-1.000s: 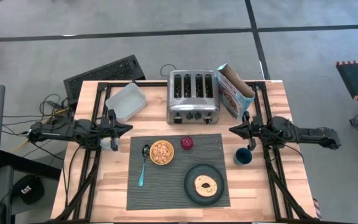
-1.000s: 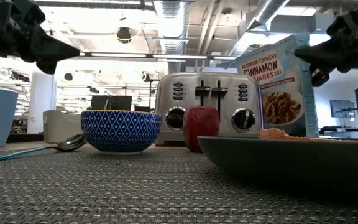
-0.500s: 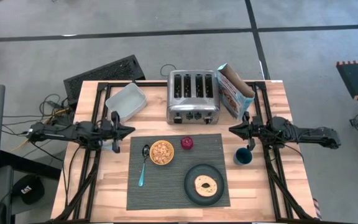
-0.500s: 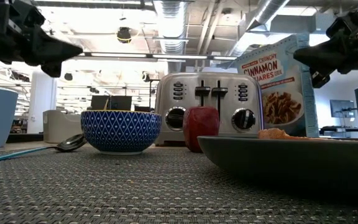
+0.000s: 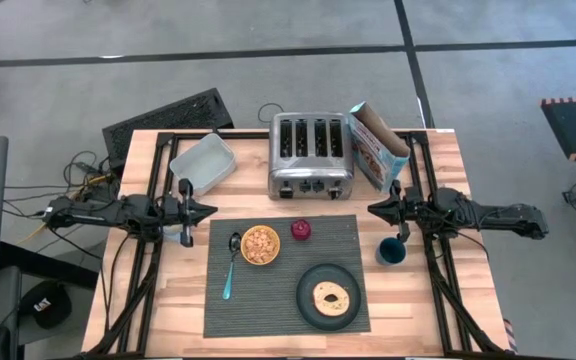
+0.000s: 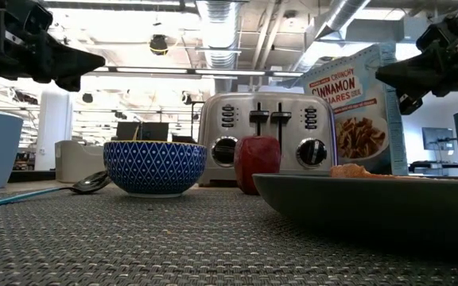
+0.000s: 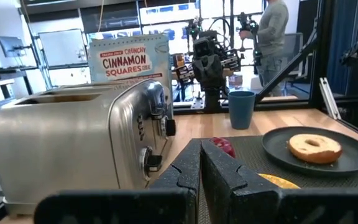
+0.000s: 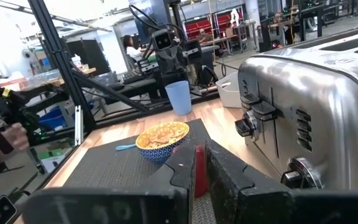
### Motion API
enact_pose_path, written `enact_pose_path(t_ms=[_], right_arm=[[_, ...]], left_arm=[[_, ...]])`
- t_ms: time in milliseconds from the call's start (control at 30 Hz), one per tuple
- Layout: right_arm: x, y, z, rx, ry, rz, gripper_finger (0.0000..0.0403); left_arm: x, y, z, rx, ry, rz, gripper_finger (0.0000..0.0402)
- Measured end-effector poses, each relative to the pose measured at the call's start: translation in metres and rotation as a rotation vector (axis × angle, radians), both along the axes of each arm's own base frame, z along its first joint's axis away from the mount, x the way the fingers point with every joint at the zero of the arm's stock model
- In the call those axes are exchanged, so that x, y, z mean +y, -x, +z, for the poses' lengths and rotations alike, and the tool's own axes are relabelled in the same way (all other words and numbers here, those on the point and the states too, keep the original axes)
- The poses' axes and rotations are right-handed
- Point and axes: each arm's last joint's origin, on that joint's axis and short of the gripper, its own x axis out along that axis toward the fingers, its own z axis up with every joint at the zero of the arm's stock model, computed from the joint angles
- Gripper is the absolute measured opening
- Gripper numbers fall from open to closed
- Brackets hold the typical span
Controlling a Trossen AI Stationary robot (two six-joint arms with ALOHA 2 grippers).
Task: Arrange a breakfast setting
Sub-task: Return to Home Position
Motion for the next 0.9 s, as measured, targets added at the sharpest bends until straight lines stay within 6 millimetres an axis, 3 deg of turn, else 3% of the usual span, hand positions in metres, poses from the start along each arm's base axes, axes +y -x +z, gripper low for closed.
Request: enact_pose_path(t_ms=[900], right_arm=[[0.0000,-0.0001,-0.0011,0.008,0.000,0.002,0.0064]], left_arm=[[0.0001,-0.0002,-0.0007,-0.006,0.059,-0.001,0.0000]])
